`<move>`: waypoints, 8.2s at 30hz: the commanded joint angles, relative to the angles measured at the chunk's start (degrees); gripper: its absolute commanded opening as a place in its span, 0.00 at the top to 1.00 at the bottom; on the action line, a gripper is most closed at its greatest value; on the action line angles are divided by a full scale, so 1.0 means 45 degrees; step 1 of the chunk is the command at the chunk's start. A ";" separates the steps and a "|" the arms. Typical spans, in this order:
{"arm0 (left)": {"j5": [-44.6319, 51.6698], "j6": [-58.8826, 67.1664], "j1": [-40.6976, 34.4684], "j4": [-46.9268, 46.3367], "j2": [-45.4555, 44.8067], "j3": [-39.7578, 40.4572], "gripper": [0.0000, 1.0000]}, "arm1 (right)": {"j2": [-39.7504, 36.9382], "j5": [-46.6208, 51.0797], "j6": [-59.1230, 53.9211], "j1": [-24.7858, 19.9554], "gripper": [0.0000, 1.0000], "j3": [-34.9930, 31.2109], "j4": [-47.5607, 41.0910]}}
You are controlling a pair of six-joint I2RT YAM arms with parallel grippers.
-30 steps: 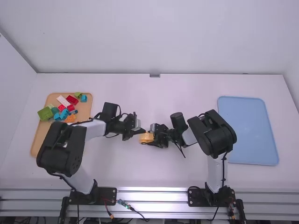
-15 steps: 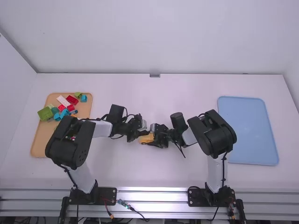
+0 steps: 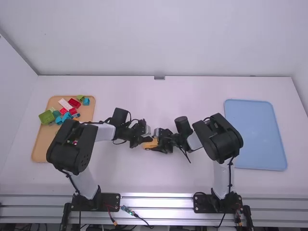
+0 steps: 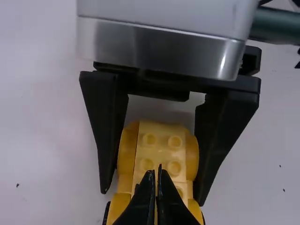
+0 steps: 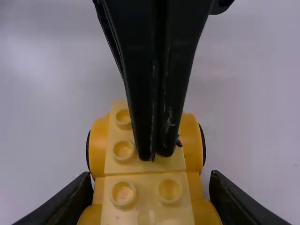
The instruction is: Assemble lego blocks to make yellow taxi
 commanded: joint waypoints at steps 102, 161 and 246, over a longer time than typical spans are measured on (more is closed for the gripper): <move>-0.7844 0.1569 1.0394 -1.1288 0.2837 1.0511 0.23 | -0.9282 0.7014 0.0019 -0.1457 0.01 0.0165 -0.6980; -0.7329 0.5416 1.1540 -0.9063 0.3235 0.8291 0.48 | -0.9277 0.6917 0.1035 -0.2249 0.01 0.0170 -0.5965; 0.7737 1.2196 0.1457 -1.8336 0.2283 0.9593 0.98 | -0.4648 -0.4133 1.3299 -0.3497 0.01 0.0146 0.7956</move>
